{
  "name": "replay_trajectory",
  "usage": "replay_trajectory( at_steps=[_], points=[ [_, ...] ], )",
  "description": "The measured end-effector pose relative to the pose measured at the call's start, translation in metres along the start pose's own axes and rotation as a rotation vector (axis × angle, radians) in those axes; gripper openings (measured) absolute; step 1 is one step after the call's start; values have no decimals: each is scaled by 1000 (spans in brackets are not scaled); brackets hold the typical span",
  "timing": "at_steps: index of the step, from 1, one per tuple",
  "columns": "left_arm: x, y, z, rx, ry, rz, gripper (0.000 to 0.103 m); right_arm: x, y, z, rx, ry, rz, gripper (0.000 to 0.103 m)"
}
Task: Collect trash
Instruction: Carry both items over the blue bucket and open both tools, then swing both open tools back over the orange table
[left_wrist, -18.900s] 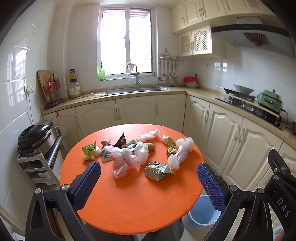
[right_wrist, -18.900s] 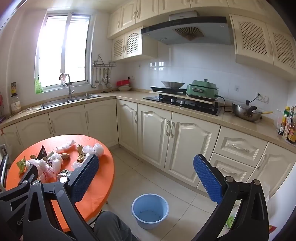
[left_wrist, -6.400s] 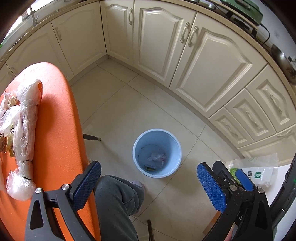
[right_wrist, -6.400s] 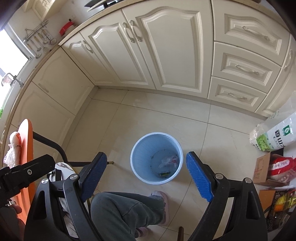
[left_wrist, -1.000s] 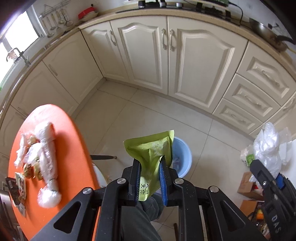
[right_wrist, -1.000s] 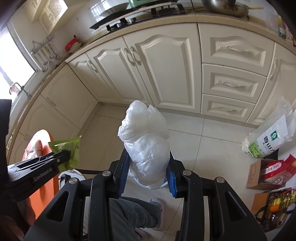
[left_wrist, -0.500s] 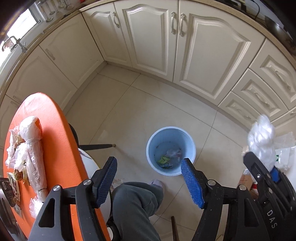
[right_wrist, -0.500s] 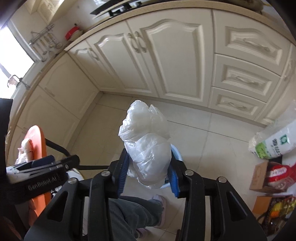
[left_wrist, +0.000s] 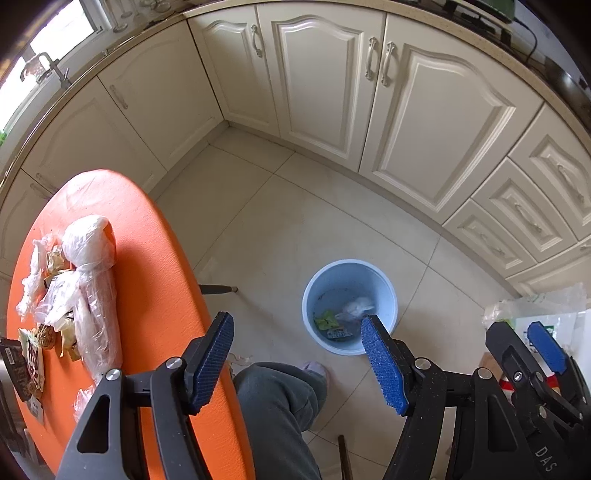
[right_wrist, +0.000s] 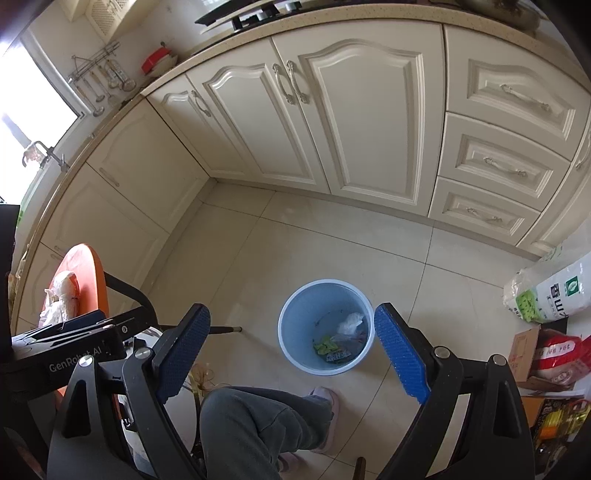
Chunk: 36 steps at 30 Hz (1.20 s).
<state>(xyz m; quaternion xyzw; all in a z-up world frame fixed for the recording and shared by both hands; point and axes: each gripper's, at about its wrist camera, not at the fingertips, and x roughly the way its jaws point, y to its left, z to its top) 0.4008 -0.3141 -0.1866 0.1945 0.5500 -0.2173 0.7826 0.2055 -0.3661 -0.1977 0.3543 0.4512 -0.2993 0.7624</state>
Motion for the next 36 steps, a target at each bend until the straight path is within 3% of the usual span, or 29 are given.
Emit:
replay_trajectory(
  at_steps=[9,21,36],
  points=[
    [-29,20,-29,-15,-35,-27,67,-24,18,-12,-29,-20,-8,92],
    [-95,71,-90,-63,-103,-23,67,-64,52,-41,-64,-56,7,93],
    [-178,175,-169,-221,-177,-18,68,-88,139,-85,-208,-64,70,96]
  ],
)
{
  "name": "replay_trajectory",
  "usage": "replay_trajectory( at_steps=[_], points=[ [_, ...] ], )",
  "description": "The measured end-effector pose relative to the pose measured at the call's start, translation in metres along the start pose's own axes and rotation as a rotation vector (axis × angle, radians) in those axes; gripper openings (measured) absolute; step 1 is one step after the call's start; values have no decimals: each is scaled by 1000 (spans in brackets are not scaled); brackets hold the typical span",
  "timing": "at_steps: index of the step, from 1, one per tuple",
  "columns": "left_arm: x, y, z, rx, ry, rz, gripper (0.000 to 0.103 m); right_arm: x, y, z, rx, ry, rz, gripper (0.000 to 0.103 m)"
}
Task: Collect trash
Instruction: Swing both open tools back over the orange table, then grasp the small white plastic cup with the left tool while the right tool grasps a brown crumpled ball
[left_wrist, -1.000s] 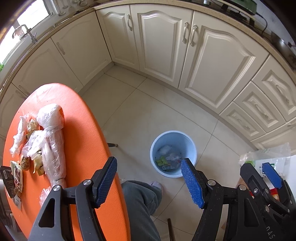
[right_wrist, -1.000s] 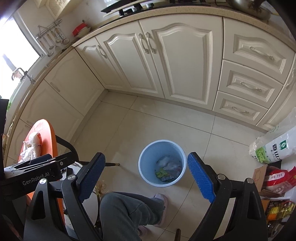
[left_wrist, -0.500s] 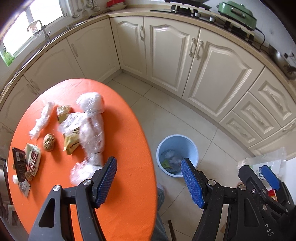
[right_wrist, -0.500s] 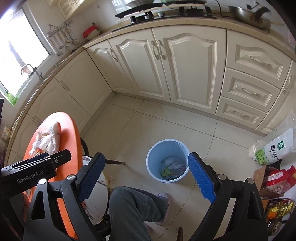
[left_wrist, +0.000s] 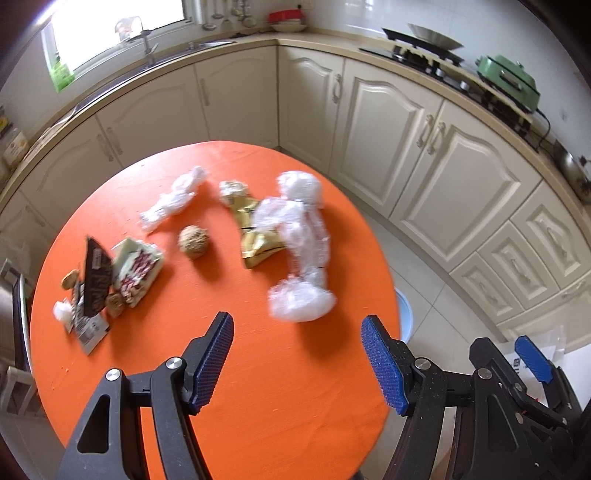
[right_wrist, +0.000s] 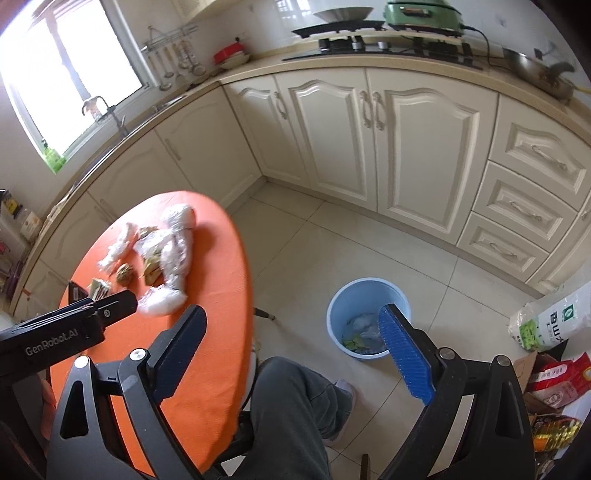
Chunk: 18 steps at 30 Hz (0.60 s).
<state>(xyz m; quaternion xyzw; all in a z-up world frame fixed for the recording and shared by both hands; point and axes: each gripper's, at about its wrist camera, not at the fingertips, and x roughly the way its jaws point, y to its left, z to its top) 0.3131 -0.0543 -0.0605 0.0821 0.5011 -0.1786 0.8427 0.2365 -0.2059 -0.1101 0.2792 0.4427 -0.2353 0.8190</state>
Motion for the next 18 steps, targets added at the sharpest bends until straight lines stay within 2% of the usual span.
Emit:
replay_trajectory(
  at_steps=[8,18],
  points=[
    [-30,77,-20,-134,-10,24,68,12,71,-11,-128,40,32,96],
    [-39,189,-26,-312,6,78,68,45,179,-25,-307,106,73,96]
  ],
)
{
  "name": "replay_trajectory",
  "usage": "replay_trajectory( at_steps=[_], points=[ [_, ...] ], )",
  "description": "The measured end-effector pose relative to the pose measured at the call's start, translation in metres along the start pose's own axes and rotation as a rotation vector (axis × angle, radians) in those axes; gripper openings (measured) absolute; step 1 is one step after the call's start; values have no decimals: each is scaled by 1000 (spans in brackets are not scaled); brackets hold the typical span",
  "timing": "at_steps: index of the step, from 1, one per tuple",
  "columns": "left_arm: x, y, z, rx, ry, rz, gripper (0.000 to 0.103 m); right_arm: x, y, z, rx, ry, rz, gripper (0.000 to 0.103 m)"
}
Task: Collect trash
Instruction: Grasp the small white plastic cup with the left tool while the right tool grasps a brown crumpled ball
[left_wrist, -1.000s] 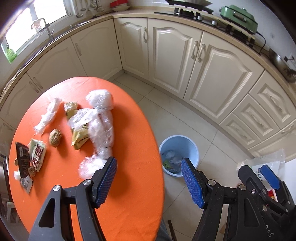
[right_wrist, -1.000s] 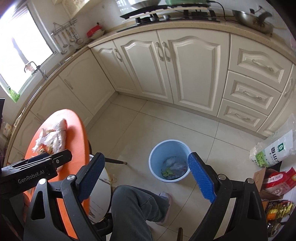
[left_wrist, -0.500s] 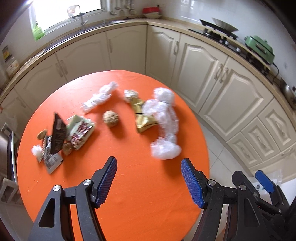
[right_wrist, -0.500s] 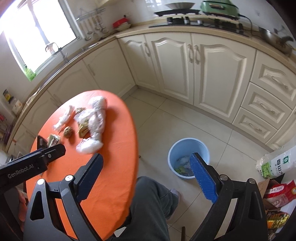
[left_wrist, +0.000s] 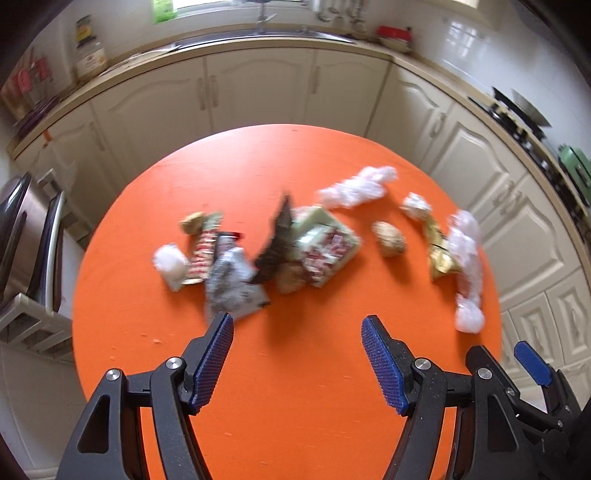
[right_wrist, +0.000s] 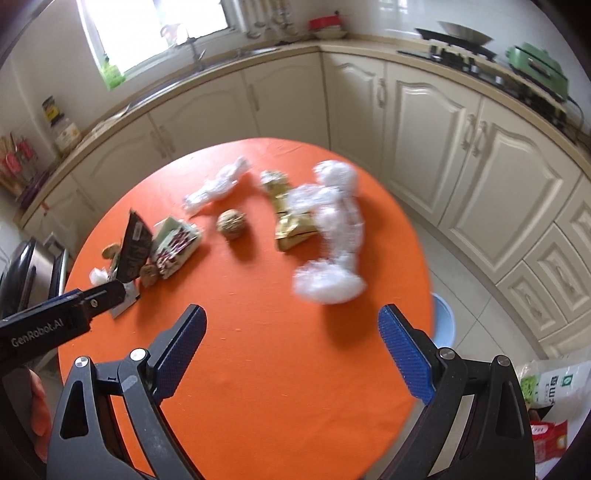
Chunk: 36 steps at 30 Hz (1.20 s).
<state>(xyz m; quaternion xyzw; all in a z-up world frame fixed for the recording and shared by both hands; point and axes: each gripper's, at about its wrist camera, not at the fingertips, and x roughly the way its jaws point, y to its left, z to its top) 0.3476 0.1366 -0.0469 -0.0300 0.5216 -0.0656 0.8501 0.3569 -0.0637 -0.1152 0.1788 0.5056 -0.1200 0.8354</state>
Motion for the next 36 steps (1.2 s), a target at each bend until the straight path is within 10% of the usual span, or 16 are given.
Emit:
replay_trajectory(
  at_steps=[25,31,36],
  points=[
    [87,148,68,-280,89,12,66,88,107,43,-175,134,-14,96],
    [90,147,72,-253,74,0,23,103,109,46,-172,163,-18,96],
    [83,145,57,-232,77,-8,15,105,106,49,-147,179,25,96]
  ],
)
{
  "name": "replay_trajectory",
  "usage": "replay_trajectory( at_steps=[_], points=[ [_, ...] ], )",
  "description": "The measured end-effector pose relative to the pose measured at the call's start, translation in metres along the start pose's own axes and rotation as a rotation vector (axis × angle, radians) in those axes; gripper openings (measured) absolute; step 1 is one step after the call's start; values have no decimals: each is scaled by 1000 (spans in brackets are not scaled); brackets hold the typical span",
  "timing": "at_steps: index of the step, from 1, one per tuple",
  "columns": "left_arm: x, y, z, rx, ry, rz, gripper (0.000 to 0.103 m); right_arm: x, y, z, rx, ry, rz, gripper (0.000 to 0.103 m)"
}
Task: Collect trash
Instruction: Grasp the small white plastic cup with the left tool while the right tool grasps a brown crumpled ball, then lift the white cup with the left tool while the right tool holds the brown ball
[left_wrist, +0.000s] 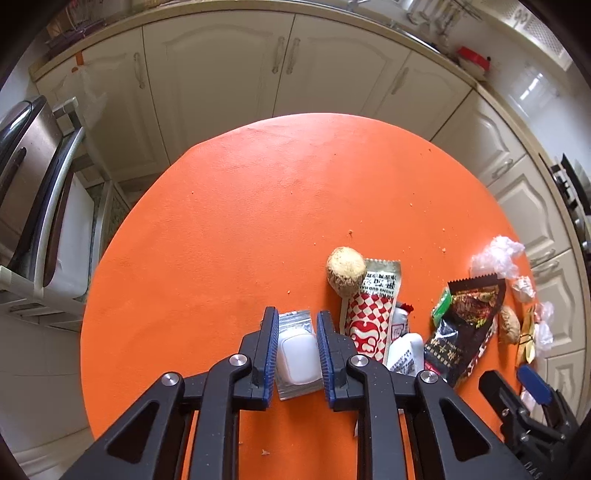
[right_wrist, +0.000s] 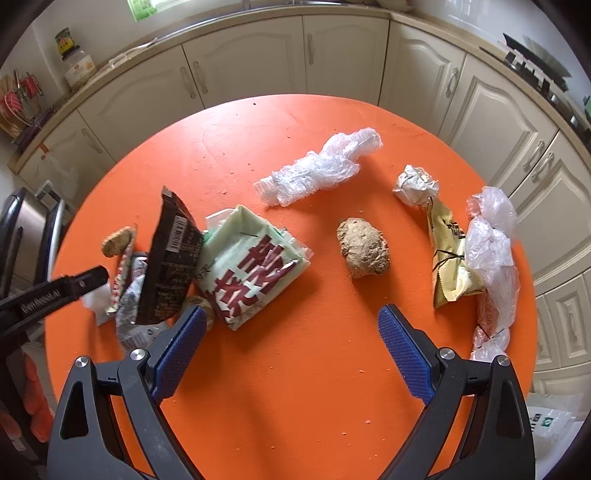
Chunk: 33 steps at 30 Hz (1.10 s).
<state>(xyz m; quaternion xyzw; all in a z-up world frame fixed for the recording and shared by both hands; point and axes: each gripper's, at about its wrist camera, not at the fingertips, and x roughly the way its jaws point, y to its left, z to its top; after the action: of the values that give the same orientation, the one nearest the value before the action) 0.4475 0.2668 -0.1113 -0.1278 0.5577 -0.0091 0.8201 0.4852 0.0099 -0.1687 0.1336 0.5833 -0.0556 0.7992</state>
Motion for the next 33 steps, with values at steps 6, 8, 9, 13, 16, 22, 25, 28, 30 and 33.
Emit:
replay_trajectory(
  at_steps=[6,8,9,13,16,22,25,28,30,33],
  points=[
    [-11,12,-13,1,27,-34,14,-6,4,7,26,26,153,87],
    [-14,19,-18,1,50,-57,15,-3,11,8,15,47,167,74],
    [-17,25,-19,-10,60,-60,17,1,14,8,12,71,182,65],
    [-23,39,-23,-48,79,-34,17,16,25,5,13,155,241,50],
    [-28,44,-28,-77,94,-34,23,20,30,5,18,161,250,49],
    [-39,44,-38,-92,71,-40,43,25,39,4,26,195,278,40],
    [-38,45,-42,-92,59,-32,43,30,43,7,32,184,269,37],
    [-35,41,-44,-89,42,-26,41,32,46,10,23,179,253,35],
    [-34,39,-47,-77,22,-3,28,33,49,11,5,177,235,28],
    [-32,33,-53,-38,1,13,17,32,45,8,12,180,237,24]
  ],
)
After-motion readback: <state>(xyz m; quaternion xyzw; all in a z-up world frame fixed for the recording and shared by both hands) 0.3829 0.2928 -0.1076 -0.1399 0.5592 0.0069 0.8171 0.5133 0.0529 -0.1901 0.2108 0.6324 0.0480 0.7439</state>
